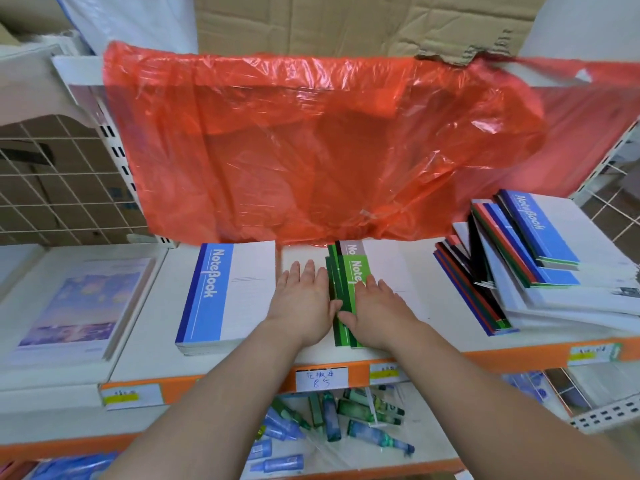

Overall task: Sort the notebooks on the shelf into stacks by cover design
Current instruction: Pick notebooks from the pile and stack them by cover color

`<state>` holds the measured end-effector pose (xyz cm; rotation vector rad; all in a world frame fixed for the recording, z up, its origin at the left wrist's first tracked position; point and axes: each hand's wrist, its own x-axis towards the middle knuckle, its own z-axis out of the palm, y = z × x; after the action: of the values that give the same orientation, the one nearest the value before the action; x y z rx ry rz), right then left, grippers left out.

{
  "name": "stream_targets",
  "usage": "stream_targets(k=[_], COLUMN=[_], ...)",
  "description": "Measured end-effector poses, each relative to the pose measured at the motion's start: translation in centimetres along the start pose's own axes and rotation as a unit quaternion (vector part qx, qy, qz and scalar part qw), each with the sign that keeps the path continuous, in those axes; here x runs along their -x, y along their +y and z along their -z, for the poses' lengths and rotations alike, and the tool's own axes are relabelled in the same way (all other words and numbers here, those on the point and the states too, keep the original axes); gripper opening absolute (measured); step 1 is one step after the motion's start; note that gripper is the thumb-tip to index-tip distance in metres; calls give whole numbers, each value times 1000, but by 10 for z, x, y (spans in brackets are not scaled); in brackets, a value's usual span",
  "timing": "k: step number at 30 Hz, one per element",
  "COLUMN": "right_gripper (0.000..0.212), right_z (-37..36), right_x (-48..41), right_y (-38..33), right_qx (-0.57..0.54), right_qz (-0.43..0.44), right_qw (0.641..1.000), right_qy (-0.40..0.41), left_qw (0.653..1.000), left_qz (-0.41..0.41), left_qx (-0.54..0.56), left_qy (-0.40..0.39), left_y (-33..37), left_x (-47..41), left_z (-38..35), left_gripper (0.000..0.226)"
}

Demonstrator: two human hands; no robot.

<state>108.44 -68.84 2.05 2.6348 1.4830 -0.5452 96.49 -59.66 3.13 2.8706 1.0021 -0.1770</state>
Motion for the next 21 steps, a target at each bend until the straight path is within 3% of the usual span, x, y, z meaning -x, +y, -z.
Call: stream_targets(k=[5, 10, 13, 21], right_gripper=[71, 37, 30, 69], right_z=[-6, 0, 5, -7], right_x=[2, 4, 6, 6], right_y=[-7, -12, -1, 2], right_qx=[7, -4, -17, -33], right_qz=[-29, 3, -2, -20], right_qw=[999, 1000, 1000, 999], right_qy=[-38, -4, 22, 21], left_qw=[1000, 1000, 999, 999], left_qz=[5, 10, 10, 3], left_qx=[4, 25, 45, 39], left_qy=[0, 10, 22, 26], left_y=[1, 0, 1, 6], left_x=[4, 5, 5, 1], left_z=[-4, -6, -5, -5], left_gripper=[68, 59, 52, 55])
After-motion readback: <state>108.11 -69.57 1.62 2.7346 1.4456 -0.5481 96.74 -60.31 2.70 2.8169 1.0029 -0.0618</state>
